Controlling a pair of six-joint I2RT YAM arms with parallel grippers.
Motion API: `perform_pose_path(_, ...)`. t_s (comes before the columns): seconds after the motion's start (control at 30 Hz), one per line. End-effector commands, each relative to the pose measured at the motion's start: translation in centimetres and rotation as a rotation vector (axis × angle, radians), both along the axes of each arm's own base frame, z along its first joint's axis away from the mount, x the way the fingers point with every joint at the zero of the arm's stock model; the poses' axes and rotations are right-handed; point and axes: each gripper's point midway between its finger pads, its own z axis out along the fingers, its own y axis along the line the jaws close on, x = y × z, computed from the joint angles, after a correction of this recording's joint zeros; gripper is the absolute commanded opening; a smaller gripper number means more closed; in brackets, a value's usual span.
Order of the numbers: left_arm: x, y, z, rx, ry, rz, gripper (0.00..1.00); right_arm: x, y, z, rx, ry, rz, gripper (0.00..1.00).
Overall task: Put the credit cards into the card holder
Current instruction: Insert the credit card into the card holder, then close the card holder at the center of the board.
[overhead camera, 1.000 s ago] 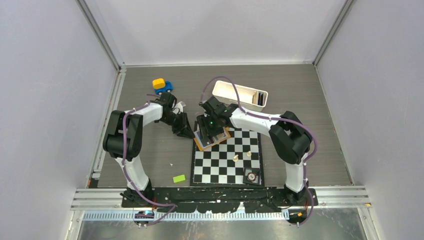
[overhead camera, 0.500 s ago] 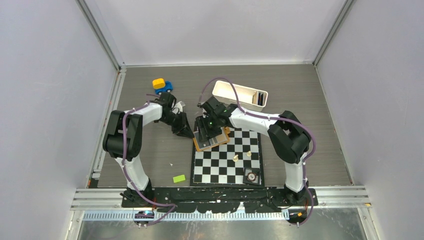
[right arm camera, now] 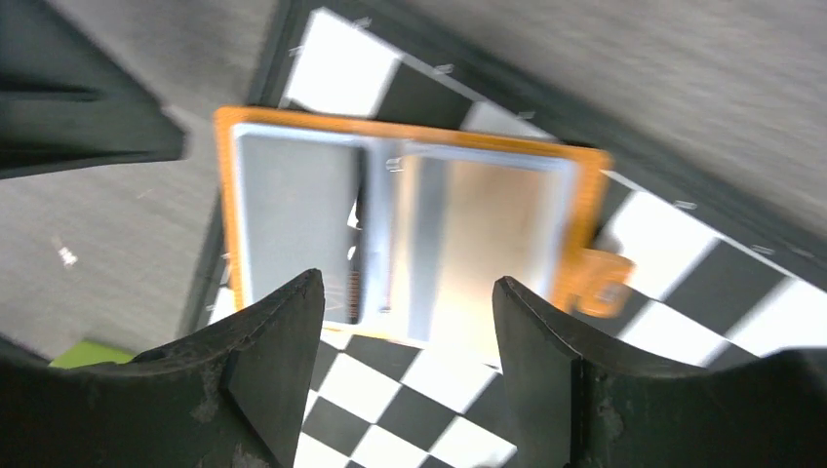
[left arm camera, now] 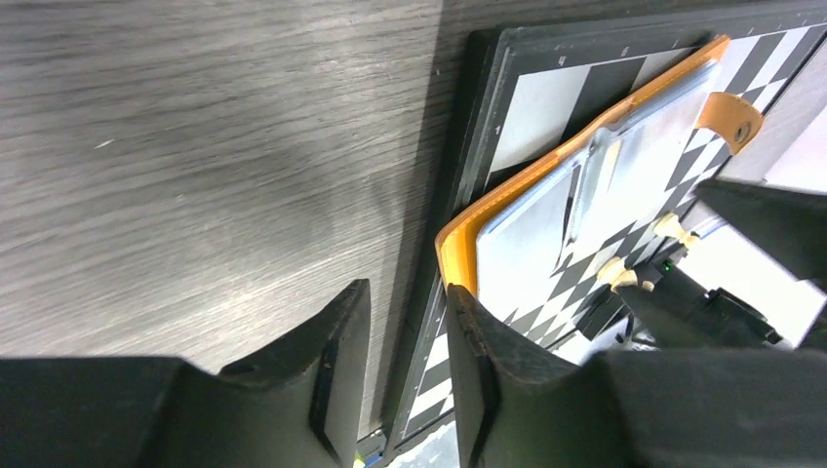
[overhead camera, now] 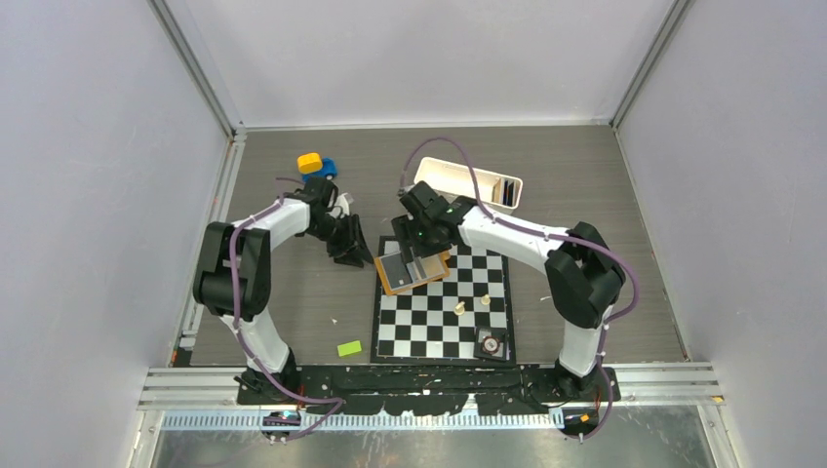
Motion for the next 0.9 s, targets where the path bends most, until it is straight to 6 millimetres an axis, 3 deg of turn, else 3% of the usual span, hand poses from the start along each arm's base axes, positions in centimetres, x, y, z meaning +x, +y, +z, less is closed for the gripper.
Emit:
perform_pose_path(0.0,1.7,1.3,2.9,0.059,-0.129,-0.001,0.39,3.5,-5.5,2.6,-0.148,-0.14,-0.124,0.69)
perform_pose_path(0.17,1.7,1.5,2.9,0.067,-0.128,-0.003,0.42,4.6,-7.6,1.4,-0.197,-0.121,-0.153,0.69)
perform_pose_path(0.5,1.6,1.4,2.9,0.067,-0.126,-0.006,0.42,4.8,-6.4,-0.5,-0.18,-0.059,-0.12,0.58)
perform_pose_path(0.67,1.6,1.4,2.8,0.067,-0.123,-0.007,0.42,4.8,-7.3,-0.6,-0.226,-0.048,-0.139,0.42)
perform_pose_path(0.77,1.7,1.4,2.9,0.067,-0.126,-0.006,0.42,4.9,-7.8,0.7,-0.234,-0.077,-0.155,0.32)
perform_pose_path(0.87,1.7,1.4,2.9,0.065,-0.127,-0.006,0.41,4.9,-8.5,2.6,-0.24,-0.109,-0.171,0.15)
